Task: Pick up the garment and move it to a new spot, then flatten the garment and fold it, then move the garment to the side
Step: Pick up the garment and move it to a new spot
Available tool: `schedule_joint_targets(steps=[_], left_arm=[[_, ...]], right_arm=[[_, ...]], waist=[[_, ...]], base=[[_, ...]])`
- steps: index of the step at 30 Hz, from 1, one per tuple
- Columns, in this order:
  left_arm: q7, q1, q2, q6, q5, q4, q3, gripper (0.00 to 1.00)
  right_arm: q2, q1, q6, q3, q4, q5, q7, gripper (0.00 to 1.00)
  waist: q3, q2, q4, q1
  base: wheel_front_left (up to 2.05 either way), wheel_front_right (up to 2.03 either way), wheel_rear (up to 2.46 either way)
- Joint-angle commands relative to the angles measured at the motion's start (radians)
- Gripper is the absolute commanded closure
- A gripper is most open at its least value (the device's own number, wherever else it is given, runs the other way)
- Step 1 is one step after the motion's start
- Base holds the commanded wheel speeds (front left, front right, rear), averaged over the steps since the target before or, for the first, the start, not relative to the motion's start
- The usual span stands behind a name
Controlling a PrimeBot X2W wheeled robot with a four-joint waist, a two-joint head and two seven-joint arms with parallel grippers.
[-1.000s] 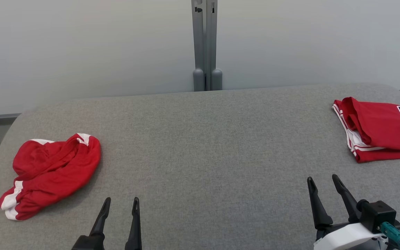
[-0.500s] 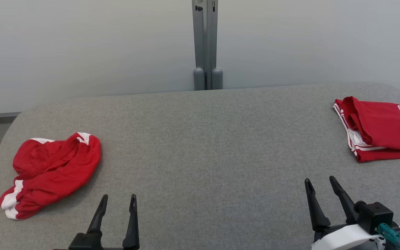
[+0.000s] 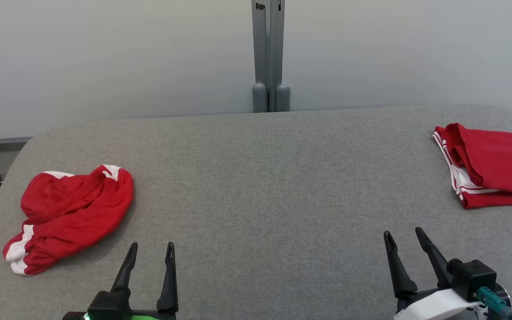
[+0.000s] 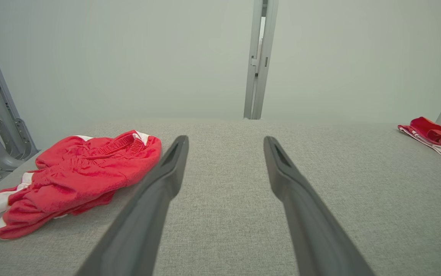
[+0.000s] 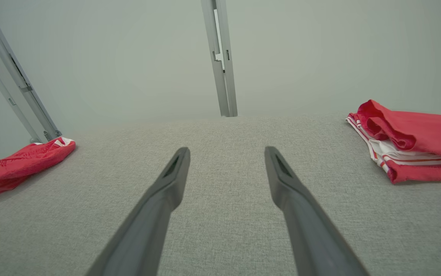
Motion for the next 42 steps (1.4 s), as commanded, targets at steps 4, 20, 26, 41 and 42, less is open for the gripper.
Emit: schedule_joint_targets(steps=[4,20,26,41,42], left_arm=[[0.000,-0.022,0.001,-0.001,-0.004,0.003,0.001,0.00],[0.000,-0.055,0.001,-0.001,-0.002,0.003,0.059,0.00],[0.000,-0.055,0.001,0.004,-0.008,-0.004,0.077,0.00],[0.000,-0.060,0.001,0.010,-0.023,-0.021,0.108,0.00],[0.000,-0.067,0.001,0.012,-0.030,-0.027,0.111,0.00]], right_arm=[[-0.005,0.010,-0.001,0.014,0.000,-0.001,-0.003,0.00],[-0.005,-0.001,-0.001,0.075,-0.005,0.015,-0.003,0.00],[-0.004,-0.013,-0.001,0.078,-0.005,0.016,-0.003,0.00],[-0.014,-0.046,-0.001,0.085,-0.012,0.010,-0.003,0.00],[-0.019,-0.053,-0.001,0.085,-0.014,0.006,-0.003,0.00]], waist=[[0.002,0.0000,0.040,0.0000],[0.017,0.0000,0.268,0.0000],[0.030,0.0000,0.335,0.0000],[0.096,0.0000,0.397,0.0000],[0.109,0.0000,0.393,0.0000]], base=[[0.00,0.00,0.00],[0.00,0.00,0.00],[0.00,0.00,0.00],[0.00,0.00,0.00],[0.00,0.00,0.00]])
